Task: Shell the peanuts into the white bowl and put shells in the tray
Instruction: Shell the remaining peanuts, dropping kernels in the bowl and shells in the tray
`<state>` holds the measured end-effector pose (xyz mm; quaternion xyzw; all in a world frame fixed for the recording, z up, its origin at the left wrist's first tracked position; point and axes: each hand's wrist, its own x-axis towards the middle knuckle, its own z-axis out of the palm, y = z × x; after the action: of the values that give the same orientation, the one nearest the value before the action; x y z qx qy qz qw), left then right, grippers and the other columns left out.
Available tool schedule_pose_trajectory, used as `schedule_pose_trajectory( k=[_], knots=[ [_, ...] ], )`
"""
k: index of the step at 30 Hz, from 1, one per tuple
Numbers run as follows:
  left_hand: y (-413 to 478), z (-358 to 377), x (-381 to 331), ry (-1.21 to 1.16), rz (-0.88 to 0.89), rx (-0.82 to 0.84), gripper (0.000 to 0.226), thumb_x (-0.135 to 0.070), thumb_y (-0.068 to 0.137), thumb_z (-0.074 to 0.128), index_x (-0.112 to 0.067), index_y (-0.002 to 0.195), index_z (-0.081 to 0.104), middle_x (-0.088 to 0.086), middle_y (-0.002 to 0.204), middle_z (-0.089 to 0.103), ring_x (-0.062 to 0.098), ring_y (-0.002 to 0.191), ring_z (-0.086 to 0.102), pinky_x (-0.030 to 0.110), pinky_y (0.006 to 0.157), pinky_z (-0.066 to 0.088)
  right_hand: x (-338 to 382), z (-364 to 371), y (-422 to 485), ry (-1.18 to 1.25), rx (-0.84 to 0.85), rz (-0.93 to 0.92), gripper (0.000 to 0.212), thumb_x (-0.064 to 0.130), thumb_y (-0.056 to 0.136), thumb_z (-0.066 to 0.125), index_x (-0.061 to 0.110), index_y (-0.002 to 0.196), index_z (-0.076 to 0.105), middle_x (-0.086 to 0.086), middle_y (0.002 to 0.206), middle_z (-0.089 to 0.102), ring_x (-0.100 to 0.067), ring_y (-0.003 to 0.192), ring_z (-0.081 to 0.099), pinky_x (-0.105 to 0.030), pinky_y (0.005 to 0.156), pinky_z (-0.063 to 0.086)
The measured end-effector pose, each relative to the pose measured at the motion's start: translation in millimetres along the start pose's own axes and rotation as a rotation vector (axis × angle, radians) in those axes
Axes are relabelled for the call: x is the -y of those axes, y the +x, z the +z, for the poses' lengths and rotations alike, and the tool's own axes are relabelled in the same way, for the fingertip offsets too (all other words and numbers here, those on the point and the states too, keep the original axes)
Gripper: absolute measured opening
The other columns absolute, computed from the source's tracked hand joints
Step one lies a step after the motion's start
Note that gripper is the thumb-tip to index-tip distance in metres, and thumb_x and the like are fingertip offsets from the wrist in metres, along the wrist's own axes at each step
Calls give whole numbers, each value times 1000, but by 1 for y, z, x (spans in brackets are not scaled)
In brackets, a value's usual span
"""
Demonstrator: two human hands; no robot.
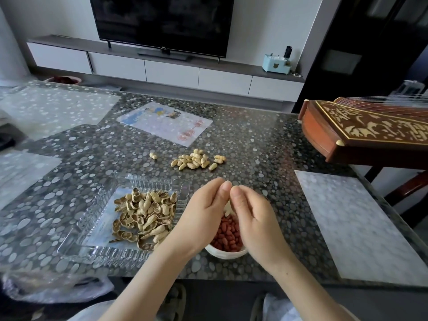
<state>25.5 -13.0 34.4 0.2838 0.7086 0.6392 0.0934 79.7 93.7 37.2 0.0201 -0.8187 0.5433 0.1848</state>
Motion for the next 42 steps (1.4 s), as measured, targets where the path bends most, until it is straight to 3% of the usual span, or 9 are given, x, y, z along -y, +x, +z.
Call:
schedule_pose_trajectory(
  k=[4, 13, 17, 21, 25, 29, 33, 39, 42],
  knots=[
    [-2, 4, 0, 47, 23, -68, 36, -29, 99, 36, -2, 79, 47, 1, 67, 43, 10, 62, 38, 35, 60, 35, -5, 7, 1, -101, -94, -50, 27, 37, 96, 35, 32, 73, 49, 22, 63, 53, 1, 58, 49, -10, 55, 34],
    [-9, 6, -2, 24, -7, -51, 38, -33, 99, 34, -3, 79, 47, 1, 70, 46, 12, 65, 41, 43, 65, 39, -8, 18, -3, -177, -262, -6, 40, 37, 100, 34, 29, 62, 43, 18, 55, 50, -6, 50, 43, -16, 50, 29],
    [-9, 2, 0, -6, -42, -7, 38, -33, 100, 34, -2, 85, 51, 15, 76, 50, 24, 71, 46, 49, 73, 44, -4, 14, -5, -64, -226, 99, 40, 27, 100, 38, 14, 66, 55, 12, 55, 53, -5, 52, 47, -17, 50, 35],
    [-8, 1, 2, -28, -94, -9, 37, -32, 100, 36, -4, 83, 54, 2, 73, 50, 15, 70, 46, 43, 71, 43, -1, 11, -2, 107, -201, 254, 42, 25, 102, 39, 9, 74, 66, 2, 68, 67, -6, 65, 63, -16, 57, 48],
    [-6, 1, 5, -46, -119, -13, 38, -30, 100, 38, 4, 87, 49, 4, 73, 44, 17, 71, 40, 41, 69, 37, -2, 9, 2, 138, -200, 359, 47, 31, 101, 40, -4, 77, 61, -16, 69, 64, -25, 65, 61, -34, 65, 51],
    [-6, 0, 5, -69, -140, 6, 37, -31, 99, 41, 4, 90, 50, 4, 77, 47, 17, 75, 43, 39, 71, 38, 2, 0, 4, 258, -103, 530, 46, 31, 101, 42, 16, 63, 63, 7, 50, 60, 0, 47, 56, -16, 48, 43],
    [-5, 2, 5, -103, -178, 20, 35, -28, 99, 42, 6, 95, 50, 6, 82, 48, 16, 79, 45, 34, 73, 39, 1, -8, 6, 331, -51, 631, 41, 35, 100, 43, 21, 64, 57, 13, 42, 51, 2, 37, 47, -13, 41, 33],
    [-2, -1, 7, 53, -111, -57, 34, -25, 100, 41, -2, 75, 45, -6, 64, 42, 7, 62, 39, 28, 64, 33, -9, -5, 0, -139, -125, 341, 48, 41, 99, 38, 19, 56, 47, 7, 49, 46, -4, 45, 41, -20, 48, 32],
    [1, -6, 10, 324, -39, -109, 37, -27, 99, 40, -4, 70, 46, -2, 59, 44, 6, 54, 37, 22, 54, 29, -20, -9, -2, -438, -97, 207, 43, 43, 98, 34, 22, 61, 45, 5, 55, 49, -7, 48, 44, -22, 48, 33]
  ],
)
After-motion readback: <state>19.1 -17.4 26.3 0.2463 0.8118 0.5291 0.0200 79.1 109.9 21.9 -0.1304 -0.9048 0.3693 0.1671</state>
